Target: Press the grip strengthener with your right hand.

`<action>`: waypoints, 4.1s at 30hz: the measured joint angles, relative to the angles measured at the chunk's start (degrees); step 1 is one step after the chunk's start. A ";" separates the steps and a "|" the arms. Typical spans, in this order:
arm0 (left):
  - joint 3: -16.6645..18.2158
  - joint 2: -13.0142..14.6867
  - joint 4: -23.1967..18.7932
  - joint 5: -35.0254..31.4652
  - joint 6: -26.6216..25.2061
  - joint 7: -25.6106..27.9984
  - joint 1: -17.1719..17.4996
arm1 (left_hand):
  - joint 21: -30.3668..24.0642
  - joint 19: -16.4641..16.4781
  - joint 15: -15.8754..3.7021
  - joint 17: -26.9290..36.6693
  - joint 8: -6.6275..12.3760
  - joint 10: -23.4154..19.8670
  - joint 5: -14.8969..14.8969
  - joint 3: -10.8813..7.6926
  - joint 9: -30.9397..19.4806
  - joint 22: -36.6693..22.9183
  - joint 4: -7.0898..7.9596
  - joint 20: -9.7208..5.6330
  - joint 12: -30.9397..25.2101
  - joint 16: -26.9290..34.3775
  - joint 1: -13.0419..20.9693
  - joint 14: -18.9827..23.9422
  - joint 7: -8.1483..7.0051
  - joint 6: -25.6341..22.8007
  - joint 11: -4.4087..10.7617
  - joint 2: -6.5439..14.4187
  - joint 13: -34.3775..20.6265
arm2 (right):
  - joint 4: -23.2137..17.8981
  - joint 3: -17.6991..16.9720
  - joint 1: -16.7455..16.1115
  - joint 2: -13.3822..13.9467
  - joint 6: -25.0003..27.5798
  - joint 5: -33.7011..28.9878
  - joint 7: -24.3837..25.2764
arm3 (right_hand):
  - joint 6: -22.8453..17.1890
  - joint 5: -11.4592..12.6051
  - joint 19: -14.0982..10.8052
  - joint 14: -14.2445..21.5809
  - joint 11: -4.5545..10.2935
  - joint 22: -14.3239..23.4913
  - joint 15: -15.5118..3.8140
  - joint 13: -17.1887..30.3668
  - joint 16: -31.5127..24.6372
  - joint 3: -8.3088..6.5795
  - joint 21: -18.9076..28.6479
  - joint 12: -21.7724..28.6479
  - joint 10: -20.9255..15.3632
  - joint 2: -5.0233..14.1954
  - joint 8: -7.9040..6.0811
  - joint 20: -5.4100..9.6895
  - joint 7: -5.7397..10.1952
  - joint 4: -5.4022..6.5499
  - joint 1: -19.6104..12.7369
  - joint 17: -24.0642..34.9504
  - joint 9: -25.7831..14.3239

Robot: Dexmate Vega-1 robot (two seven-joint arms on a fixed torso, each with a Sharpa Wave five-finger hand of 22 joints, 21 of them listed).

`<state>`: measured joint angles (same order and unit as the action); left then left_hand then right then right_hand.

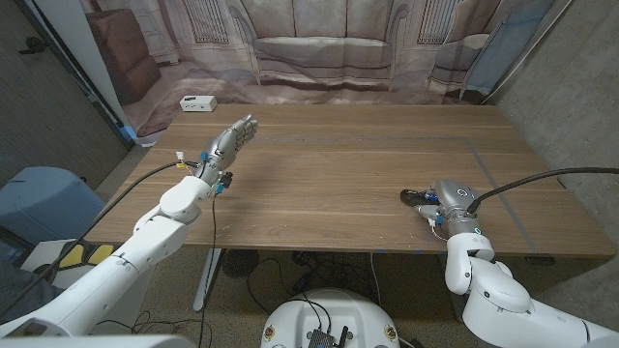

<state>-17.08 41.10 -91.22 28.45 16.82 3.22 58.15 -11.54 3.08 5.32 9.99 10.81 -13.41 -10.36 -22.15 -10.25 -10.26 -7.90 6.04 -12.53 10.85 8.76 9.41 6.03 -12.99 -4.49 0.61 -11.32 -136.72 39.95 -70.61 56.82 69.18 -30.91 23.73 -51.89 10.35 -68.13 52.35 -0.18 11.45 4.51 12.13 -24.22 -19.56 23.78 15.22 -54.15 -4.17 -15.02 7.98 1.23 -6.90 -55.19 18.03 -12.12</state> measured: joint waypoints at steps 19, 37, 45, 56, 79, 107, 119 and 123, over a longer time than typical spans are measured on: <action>-0.28 0.04 -0.20 -0.16 -0.38 -0.07 -0.32 | 0.00 0.00 0.00 0.00 0.00 0.00 0.00 0.00 0.00 0.00 0.00 0.00 0.00 0.00 0.00 0.00 0.00 0.00 0.00 0.00 0.00 | 1.42 0.73 0.48 0.15 1.10 5.97 1.26 | 0.00 -0.04 0.30 1.99 -0.23 0.01 -2.55 0.01 0.45 0.75 0.45 -0.24 -0.23 0.67 0.22 -0.30 0.01 0.68 0.66 0.09 0.02; -0.33 0.11 -0.59 -0.20 -0.38 -0.10 -0.08 | 0.00 0.00 0.00 0.00 0.00 0.00 0.00 0.00 0.00 0.00 0.00 0.00 0.00 0.00 0.00 0.00 0.00 0.00 0.00 0.00 0.00 | 2.00 2.85 2.07 0.80 2.39 9.93 2.48 | 0.54 -0.12 1.02 1.99 0.01 -0.27 -4.35 0.01 1.16 2.03 0.61 -1.09 0.05 1.06 1.10 -0.62 -0.53 0.67 0.74 0.40 -0.06; -0.33 0.15 -0.60 -0.18 -0.38 -0.12 0.06 | 0.00 0.00 0.00 0.00 0.00 0.00 0.00 0.00 0.00 0.00 0.00 0.00 0.00 0.00 0.00 0.00 0.00 0.00 0.00 0.00 0.00 | 1.93 4.86 3.57 1.05 3.94 10.32 3.01 | 2.66 -0.16 1.32 0.75 1.30 -0.54 -5.61 0.18 3.06 4.95 1.38 -2.25 2.22 3.51 2.39 -0.94 0.54 1.57 -0.01 0.30 0.16; -0.22 0.14 -0.43 0.00 -0.07 -0.26 0.15 | 0.00 0.00 0.00 0.00 0.00 0.00 0.00 0.00 0.00 0.00 0.00 0.00 0.00 0.00 0.00 0.00 0.00 0.00 0.00 0.00 0.00 | 1.22 9.50 7.04 1.72 7.53 9.86 3.31 | 8.00 -0.17 3.34 -1.29 2.43 -0.80 -7.64 0.16 6.09 8.53 0.99 -4.41 8.86 5.38 4.03 -3.32 1.82 3.33 2.08 -0.18 0.15; 0.04 0.12 -0.25 0.40 0.36 -0.39 0.73 | 0.00 0.00 0.00 0.00 0.00 0.00 0.00 0.00 0.00 0.00 0.00 0.00 0.00 0.00 0.38 0.00 0.00 0.00 0.00 0.38 0.00 | 0.41 10.90 6.37 1.00 10.56 -0.98 -2.65 | 13.16 0.06 9.24 -5.96 1.86 -0.90 -6.50 0.54 9.90 10.06 -1.80 -4.69 17.03 3.62 4.25 -7.61 5.33 3.51 6.52 0.30 0.25; 0.35 0.69 -0.60 0.49 0.69 -0.91 0.94 | 0.00 0.00 0.00 0.00 0.00 0.00 0.22 -0.18 0.00 0.00 -0.18 0.00 0.00 0.00 0.69 0.00 0.00 0.00 0.00 0.07 0.00 | -2.67 4.47 -0.31 -1.92 9.47 -11.28 -3.95 | 13.52 0.06 15.40 -13.49 0.35 -1.18 -5.46 0.79 12.78 11.88 -5.47 -4.40 20.34 3.73 3.13 -9.41 3.80 4.85 12.08 -0.46 -0.28; 0.38 0.85 -0.61 0.43 0.69 -1.39 0.85 | 0.00 0.00 0.00 0.00 0.00 0.00 0.22 -0.18 0.00 0.00 -0.18 0.00 0.35 0.00 0.99 0.00 0.00 0.00 0.00 0.37 0.00 | -3.49 -6.01 -6.85 -3.92 9.04 -10.54 -3.09 | 15.69 0.47 24.11 -23.98 -4.15 -1.33 -4.80 0.64 13.64 10.99 -10.75 -4.47 24.84 5.71 3.59 -6.81 -0.56 3.50 12.04 -0.55 0.15; 0.31 0.85 -0.27 0.36 0.69 -1.61 0.33 | 0.00 0.00 0.00 0.00 0.00 0.00 0.22 -0.17 0.00 0.00 -0.18 0.00 0.35 0.00 0.99 0.00 0.00 0.00 0.00 0.37 0.00 | -3.35 -10.36 -9.31 -4.84 -4.47 1.24 6.40 | 16.37 0.47 26.00 -26.55 -5.23 -1.33 -4.09 0.64 13.63 10.99 -11.67 -4.86 26.73 6.25 3.81 -7.19 -1.24 3.50 12.29 -0.77 0.14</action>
<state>-16.77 41.95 -91.49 28.82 17.51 1.61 58.48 -11.54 3.08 5.31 9.99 10.81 -13.41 -10.14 -22.33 -10.26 -10.26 -8.07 6.04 -12.18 10.85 9.75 9.41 6.03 -12.99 -4.49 0.99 -11.32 -140.07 29.58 -79.92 51.98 64.71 -29.68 30.14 -35.51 10.82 -42.13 25.81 -5.41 10.12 0.41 12.77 -10.58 -8.56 12.11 10.36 -27.42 2.08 -11.21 0.79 -0.01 -3.39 -42.90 17.26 -11.98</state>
